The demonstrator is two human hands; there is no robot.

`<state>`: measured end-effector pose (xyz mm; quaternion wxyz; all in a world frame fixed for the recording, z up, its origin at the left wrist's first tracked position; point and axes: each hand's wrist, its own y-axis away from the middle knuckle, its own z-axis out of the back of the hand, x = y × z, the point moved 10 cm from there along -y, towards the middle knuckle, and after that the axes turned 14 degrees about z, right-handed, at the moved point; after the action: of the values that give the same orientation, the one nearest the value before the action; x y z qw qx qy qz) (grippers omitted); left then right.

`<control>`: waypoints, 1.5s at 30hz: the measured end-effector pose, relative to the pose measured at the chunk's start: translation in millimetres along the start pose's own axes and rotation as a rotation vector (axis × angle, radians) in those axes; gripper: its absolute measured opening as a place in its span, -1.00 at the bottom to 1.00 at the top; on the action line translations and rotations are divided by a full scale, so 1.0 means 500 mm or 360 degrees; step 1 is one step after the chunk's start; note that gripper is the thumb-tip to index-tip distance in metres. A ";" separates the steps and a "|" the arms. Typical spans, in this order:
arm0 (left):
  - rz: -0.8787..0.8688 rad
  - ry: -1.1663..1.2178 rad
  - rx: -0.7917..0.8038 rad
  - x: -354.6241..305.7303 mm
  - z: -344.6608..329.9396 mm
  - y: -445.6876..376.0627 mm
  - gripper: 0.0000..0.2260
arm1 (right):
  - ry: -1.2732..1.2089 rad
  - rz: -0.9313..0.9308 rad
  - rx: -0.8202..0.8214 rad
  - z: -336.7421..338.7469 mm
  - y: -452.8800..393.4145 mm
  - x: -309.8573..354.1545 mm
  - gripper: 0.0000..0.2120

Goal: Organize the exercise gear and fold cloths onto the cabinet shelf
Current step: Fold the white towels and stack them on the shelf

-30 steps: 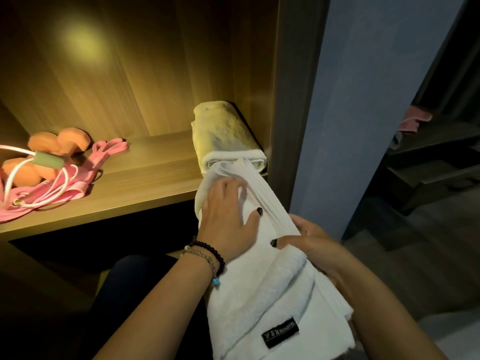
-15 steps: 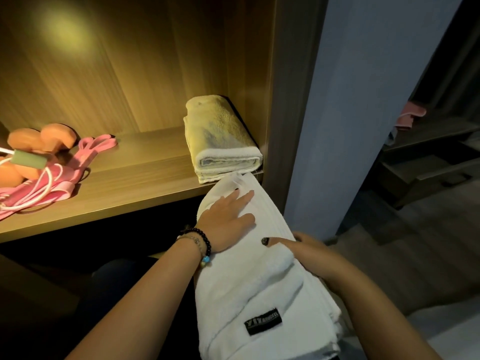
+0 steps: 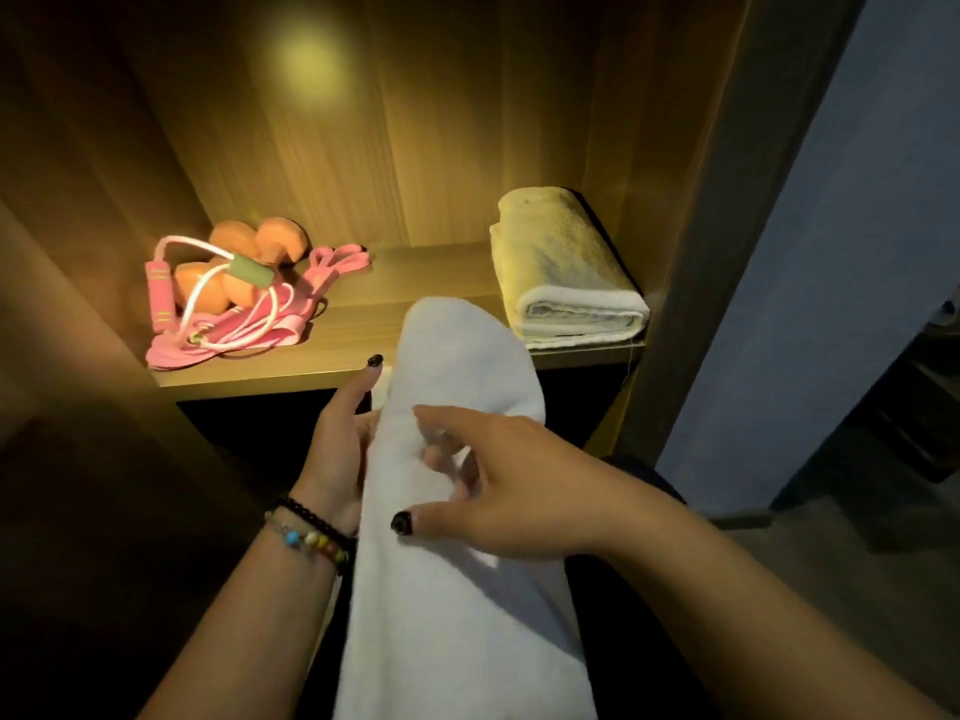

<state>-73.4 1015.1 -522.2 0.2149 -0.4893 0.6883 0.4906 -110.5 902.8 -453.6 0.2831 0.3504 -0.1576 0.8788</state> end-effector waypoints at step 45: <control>-0.0133 -0.0049 0.0307 -0.167 -0.144 -0.246 -0.69 | -0.1252 -0.0235 -0.1084 0.206 0.020 -0.327 -0.51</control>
<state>84.5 985.3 -484.1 0.2918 -0.4872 0.7079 0.4201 34.7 782.6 -497.1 0.3615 0.5522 -0.5037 0.5574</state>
